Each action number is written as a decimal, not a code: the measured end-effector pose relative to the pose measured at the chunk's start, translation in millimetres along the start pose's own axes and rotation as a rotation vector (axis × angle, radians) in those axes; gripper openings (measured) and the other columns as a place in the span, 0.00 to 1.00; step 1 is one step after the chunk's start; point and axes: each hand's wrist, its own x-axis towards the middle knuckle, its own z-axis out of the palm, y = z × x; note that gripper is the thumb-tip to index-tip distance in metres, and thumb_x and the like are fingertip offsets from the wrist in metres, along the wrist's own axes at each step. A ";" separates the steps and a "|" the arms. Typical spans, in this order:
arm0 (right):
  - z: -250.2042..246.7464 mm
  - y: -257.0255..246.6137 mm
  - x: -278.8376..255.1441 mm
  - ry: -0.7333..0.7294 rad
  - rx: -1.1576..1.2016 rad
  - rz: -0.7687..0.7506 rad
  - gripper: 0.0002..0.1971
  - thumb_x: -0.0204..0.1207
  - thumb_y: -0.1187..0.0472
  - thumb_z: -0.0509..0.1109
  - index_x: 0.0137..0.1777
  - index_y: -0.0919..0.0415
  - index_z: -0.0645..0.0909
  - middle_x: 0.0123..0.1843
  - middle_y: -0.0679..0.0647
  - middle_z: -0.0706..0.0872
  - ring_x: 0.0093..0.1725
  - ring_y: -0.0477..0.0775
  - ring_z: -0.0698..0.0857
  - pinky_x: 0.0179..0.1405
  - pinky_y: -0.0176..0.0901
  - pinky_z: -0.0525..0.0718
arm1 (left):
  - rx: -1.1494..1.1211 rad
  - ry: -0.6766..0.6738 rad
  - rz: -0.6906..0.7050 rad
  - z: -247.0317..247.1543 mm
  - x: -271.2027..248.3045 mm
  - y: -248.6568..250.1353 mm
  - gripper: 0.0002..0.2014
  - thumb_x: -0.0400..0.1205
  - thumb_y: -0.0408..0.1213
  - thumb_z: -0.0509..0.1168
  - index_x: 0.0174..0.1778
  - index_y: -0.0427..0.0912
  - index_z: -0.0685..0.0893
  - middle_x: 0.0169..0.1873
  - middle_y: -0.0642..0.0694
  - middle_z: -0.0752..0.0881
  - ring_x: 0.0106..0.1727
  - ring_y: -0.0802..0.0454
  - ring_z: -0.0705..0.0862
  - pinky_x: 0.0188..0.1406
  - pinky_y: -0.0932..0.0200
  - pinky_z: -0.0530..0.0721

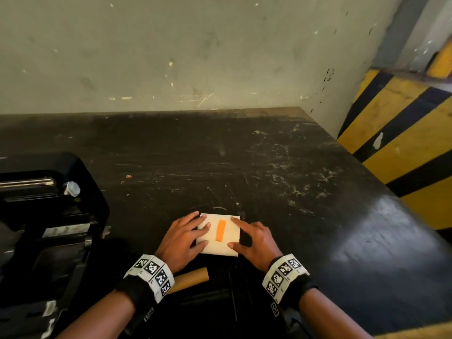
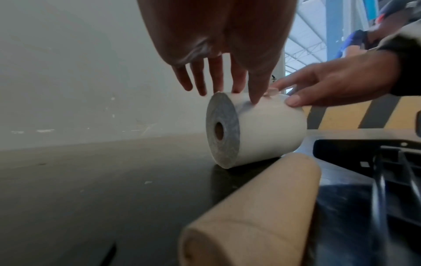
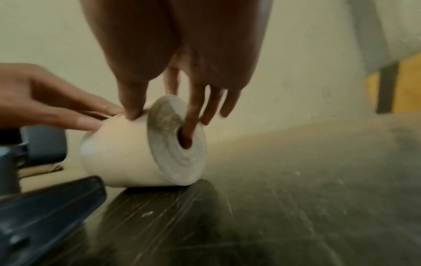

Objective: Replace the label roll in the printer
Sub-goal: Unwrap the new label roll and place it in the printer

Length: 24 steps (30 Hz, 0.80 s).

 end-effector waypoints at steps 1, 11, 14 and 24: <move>0.4 -2.9 -2.0 0.052 -0.113 -0.046 0.33 0.74 0.42 0.69 0.78 0.41 0.62 0.72 0.57 0.74 0.74 0.57 0.66 0.77 0.52 0.61 | -0.007 0.011 0.001 1.3 -0.1 -0.6 0.25 0.77 0.54 0.58 0.69 0.48 0.76 0.74 0.50 0.71 0.76 0.49 0.67 0.70 0.58 0.55; 20.1 -16.1 3.7 0.348 -0.120 -0.516 0.04 0.70 0.57 0.73 0.44 0.50 0.87 0.62 0.53 0.85 0.70 0.52 0.69 0.68 0.54 0.67 | 0.106 -0.003 -0.001 4.3 -2.7 2.0 0.21 0.70 0.54 0.66 0.53 0.46 0.87 0.57 0.47 0.88 0.62 0.54 0.75 0.62 0.59 0.63; 17.3 -17.0 1.9 0.416 0.090 -0.479 0.03 0.71 0.60 0.73 0.44 0.52 0.85 0.58 0.49 0.87 0.67 0.46 0.75 0.68 0.46 0.66 | 0.132 0.021 0.012 5.4 -3.4 2.6 0.19 0.67 0.50 0.73 0.51 0.44 0.88 0.55 0.45 0.89 0.59 0.48 0.84 0.64 0.59 0.63; -10.1 42.9 -41.5 0.110 -0.177 -0.195 0.03 0.75 0.58 0.70 0.43 0.52 0.86 0.53 0.46 0.88 0.60 0.47 0.80 0.68 0.45 0.70 | 0.064 0.089 0.002 4.4 4.1 3.6 0.19 0.74 0.43 0.71 0.59 0.40 0.84 0.65 0.42 0.83 0.69 0.44 0.77 0.65 0.46 0.75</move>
